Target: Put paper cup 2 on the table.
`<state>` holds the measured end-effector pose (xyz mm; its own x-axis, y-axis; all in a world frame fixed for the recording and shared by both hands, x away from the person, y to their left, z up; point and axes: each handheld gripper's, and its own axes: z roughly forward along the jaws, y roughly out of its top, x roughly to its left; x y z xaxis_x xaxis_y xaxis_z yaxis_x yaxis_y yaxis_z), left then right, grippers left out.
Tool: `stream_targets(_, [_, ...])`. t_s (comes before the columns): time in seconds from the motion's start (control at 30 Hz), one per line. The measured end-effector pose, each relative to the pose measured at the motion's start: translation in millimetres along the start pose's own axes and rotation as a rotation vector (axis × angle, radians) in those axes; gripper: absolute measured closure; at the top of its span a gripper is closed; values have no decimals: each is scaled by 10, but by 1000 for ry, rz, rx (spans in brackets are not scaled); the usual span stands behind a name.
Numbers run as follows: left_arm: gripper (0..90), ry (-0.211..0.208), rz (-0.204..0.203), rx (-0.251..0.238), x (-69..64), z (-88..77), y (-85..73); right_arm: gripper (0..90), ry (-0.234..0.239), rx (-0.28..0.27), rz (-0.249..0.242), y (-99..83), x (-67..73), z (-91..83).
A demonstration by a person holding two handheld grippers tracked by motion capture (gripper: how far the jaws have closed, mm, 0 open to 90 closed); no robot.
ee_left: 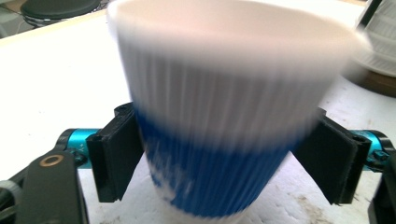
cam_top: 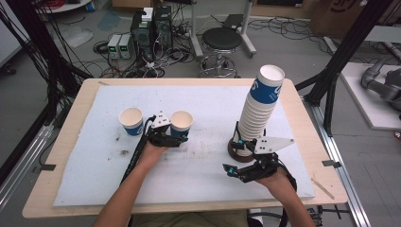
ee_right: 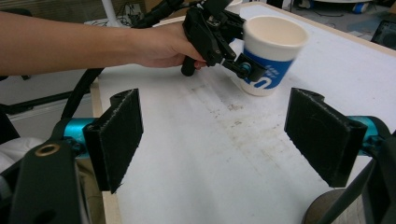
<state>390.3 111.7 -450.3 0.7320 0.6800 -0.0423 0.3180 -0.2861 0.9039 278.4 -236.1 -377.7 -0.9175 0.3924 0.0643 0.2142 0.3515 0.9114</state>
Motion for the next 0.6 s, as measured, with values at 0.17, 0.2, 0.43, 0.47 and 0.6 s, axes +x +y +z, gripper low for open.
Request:
stream_targets(0.17, [166,-5,-27,-18,-8,-84,-39,198,-2,0,4,-8,-1,-22])
stream_targets(0.2, [165,-8,-28,-18,-7,-109,-52,199,-4,2,3,-10,1,-27])
stream_targets(0.43, [164,-6,-44,-51,-2,-312,-145,198,-11,0,6,-17,1,-60])
stream_targets(0.47, [164,-6,-47,-59,1,-347,-158,199,-12,0,4,-16,1,-64])
stream_targets(0.6, [164,2,-55,-109,18,-535,-180,198,-24,1,0,-23,-2,-93])
